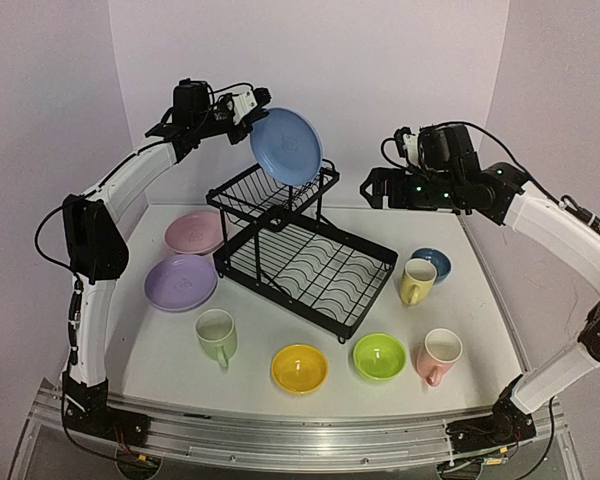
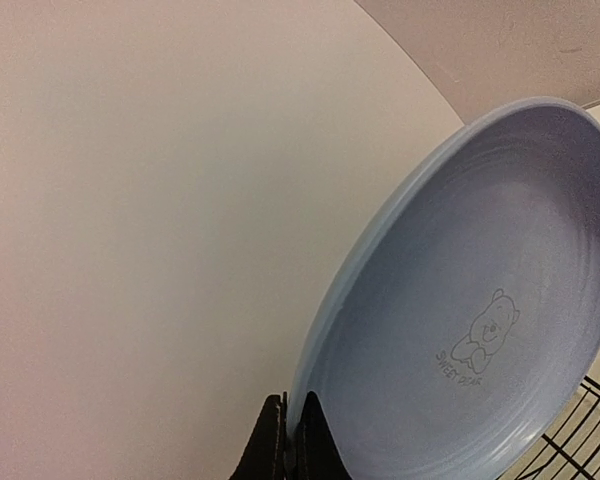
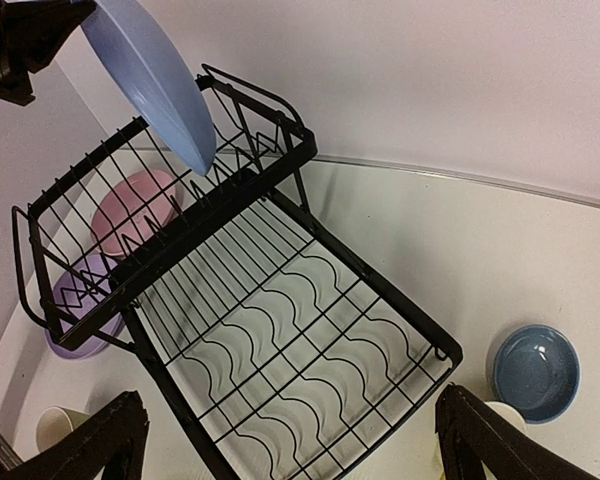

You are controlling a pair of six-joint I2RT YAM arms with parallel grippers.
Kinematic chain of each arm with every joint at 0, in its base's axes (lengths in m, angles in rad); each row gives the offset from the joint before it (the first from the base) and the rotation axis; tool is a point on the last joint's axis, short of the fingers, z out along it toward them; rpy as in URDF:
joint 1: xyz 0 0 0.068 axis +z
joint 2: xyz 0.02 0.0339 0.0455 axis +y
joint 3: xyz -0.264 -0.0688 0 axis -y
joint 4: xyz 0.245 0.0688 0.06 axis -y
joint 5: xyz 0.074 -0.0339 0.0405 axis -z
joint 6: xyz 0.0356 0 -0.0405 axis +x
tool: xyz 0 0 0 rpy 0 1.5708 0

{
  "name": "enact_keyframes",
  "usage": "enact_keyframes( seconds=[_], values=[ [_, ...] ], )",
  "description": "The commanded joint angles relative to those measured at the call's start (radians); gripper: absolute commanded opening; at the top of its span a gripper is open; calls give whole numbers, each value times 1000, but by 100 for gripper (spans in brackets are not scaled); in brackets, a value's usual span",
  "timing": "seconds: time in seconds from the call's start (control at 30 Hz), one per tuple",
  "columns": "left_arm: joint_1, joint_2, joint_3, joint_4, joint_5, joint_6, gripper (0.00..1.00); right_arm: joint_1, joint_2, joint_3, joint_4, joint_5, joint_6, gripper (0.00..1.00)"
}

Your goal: Load the mixed dishes into the dish rack

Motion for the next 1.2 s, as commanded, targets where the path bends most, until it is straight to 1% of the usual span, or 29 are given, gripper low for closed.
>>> enact_keyframes(
  seconds=[0.0, 0.17, 0.3, 0.7, 0.97, 1.0, 1.03, 1.17],
  values=[
    [-7, 0, 7, 27, 3, 59, 0, -4, 1, 18, 25, -4, -11, 98],
    [-7, -15, -55, 48, 38, 97, 0, -4, 4, 17, 25, -4, -14, 98],
    [-12, -27, -111, 83, 40, 134, 0, -4, 2, 15, 26, -8, -13, 98],
    [-15, -12, -143, -14, -19, 184, 0, -5, 6, 8, 26, -16, 0, 97],
    [-14, -21, -160, -75, -6, 191, 0, -4, 31, 24, 29, -34, 9, 97],
    [-14, -20, -159, -73, -13, 186, 1, -5, 37, 31, 30, -40, 11, 98],
    [-14, -20, -156, -69, -17, 175, 4, -5, 43, 35, 30, -49, 13, 97],
    [-14, -28, -144, -53, -13, 147, 19, -4, 64, 58, 31, -73, 18, 97]
  ],
)
